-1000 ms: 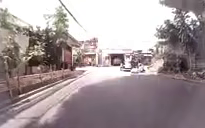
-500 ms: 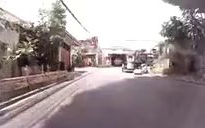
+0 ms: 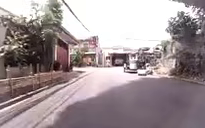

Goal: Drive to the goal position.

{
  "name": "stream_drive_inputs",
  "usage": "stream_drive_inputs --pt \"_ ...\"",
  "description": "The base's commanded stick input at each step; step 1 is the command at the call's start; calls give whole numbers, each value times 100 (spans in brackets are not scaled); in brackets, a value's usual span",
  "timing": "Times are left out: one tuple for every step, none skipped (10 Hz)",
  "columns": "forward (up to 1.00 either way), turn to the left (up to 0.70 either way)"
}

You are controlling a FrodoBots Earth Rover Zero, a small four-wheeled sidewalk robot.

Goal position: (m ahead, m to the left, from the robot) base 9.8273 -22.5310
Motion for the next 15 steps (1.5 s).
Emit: stream_drive_inputs --pt "100 0" --pt "100 0" --pt "100 0" --pt "100 0" --pt "100 0" --pt "100 0" --pt "100 0" --pt "100 0" --pt "100 0" --pt "100 0" --pt "100 0" --pt "100 0" --pt "100 0" --pt "100 0" --pt "100 0"
